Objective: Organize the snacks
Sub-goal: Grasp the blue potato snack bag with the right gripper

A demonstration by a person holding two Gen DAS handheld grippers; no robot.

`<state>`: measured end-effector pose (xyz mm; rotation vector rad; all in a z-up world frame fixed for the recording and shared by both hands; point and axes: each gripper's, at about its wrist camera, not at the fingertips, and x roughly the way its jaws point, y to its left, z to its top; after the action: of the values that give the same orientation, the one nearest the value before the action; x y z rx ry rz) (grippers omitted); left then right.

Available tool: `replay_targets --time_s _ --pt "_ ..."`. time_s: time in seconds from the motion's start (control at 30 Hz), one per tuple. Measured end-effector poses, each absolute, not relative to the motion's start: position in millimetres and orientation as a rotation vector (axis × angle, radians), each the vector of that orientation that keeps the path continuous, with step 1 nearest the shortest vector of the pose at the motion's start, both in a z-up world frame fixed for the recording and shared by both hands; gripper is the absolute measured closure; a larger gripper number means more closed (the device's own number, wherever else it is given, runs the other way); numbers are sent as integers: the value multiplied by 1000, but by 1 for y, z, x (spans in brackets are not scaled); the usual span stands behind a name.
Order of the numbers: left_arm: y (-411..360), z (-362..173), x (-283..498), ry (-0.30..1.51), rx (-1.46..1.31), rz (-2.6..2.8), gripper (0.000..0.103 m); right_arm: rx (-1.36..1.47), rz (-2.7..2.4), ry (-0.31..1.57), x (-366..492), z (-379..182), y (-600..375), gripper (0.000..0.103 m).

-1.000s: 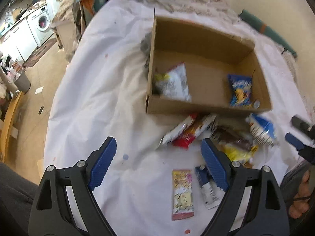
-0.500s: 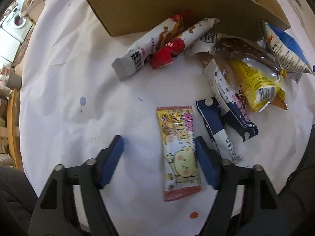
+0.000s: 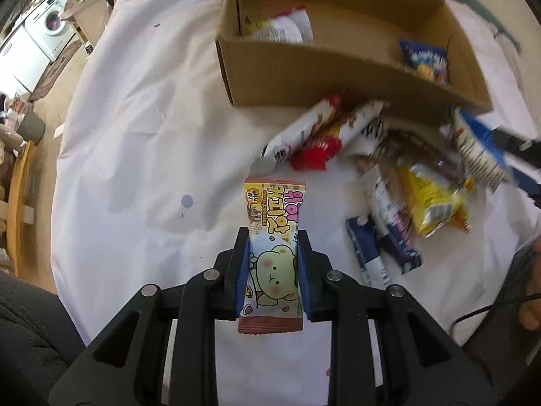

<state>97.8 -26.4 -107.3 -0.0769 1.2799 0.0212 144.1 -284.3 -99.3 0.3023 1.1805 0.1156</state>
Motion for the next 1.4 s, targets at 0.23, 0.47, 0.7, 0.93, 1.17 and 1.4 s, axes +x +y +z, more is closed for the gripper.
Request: replay_targets --time_s 0.23,0.47,0.7,0.93,1.17,1.4 --pt "-31 -89 95 1224 -90 11 81 325 76 1278 168 -132 -290 7" --pt "-28 -97 94 1221 -117 17 81 319 110 1328 169 -147 -292 21" --pt "-27 -94 87 1206 -114 11 81 239 155 1300 156 -141 -287 44" --pt "-21 -87 85 1189 -144 25 81 281 198 1235 133 -117 -292 45" --pt "-12 -75 83 1135 -159 61 81 325 253 1186 117 -84 -295 45" --pt "10 -43 81 997 -213 131 81 410 352 1102 93 -49 -294 45"
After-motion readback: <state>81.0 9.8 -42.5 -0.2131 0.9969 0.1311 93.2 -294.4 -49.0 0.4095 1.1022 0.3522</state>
